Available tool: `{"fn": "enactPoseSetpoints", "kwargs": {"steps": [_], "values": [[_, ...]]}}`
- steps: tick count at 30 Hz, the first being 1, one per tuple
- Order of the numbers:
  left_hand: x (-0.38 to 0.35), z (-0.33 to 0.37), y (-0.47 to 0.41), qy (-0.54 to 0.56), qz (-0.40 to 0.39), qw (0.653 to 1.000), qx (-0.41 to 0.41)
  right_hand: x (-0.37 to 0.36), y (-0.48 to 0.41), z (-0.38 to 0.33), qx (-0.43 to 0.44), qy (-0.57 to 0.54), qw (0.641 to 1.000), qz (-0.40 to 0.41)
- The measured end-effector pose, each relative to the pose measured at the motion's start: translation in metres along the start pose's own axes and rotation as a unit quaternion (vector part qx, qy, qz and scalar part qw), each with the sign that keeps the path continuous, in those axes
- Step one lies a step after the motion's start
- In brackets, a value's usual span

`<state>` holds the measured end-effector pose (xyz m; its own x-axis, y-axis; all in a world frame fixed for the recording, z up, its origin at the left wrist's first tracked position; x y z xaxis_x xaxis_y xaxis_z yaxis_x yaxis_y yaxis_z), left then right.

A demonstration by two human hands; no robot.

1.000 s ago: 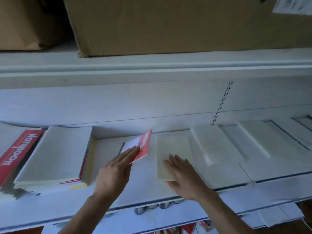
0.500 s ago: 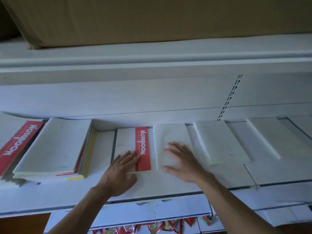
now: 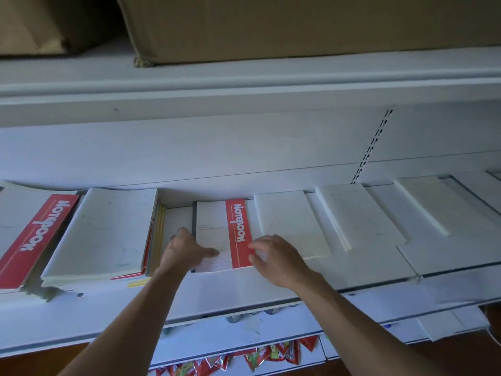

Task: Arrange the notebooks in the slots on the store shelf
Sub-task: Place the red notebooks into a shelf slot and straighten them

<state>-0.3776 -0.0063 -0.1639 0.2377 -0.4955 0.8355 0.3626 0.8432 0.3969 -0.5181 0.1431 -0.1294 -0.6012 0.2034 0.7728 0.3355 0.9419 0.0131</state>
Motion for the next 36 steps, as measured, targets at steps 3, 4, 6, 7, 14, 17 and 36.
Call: {"fn": "enactPoseSetpoints", "kwargs": {"steps": [3,4,6,7,14,17,36], "values": [[-0.007,-0.003,0.012,0.221,-0.038,0.974,-0.019,-0.005,-0.001,-0.007,-0.049,-0.059,0.997,-0.004],[-0.006,-0.001,0.019,0.299,-0.031,0.953,-0.032,-0.003,0.000,-0.003,-0.079,-0.102,0.992,0.012],[-0.004,0.011,0.037,0.444,-0.035,0.894,-0.054,0.007,0.007,0.012,-0.152,-0.210,0.964,0.067],[-0.005,0.021,0.046,0.498,-0.050,0.863,-0.070,0.013,0.014,0.021,-0.182,-0.272,0.940,0.096],[-0.039,0.140,0.090,0.441,-0.153,0.861,-0.203,0.101,0.088,0.072,-0.178,-0.463,0.836,0.233],[-0.082,0.202,0.112,0.399,-0.213,0.862,-0.229,0.144,0.138,0.123,-0.200,-0.439,0.818,0.312],[-0.362,0.622,0.189,0.355,-0.168,0.902,-0.180,0.440,0.288,0.525,-0.254,-0.250,0.852,0.384]]}}
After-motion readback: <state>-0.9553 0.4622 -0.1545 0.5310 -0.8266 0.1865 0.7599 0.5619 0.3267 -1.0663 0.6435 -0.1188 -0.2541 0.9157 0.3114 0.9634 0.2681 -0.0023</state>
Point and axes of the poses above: each hand's wrist, its own y-axis away from the middle knuckle, its own x-axis out of the back of the hand, z = x × y, the point moved 9 cm from there along -y, towards the middle knuckle, and after that the axes turned 13 degrees about -y, right-handed, at the moved point
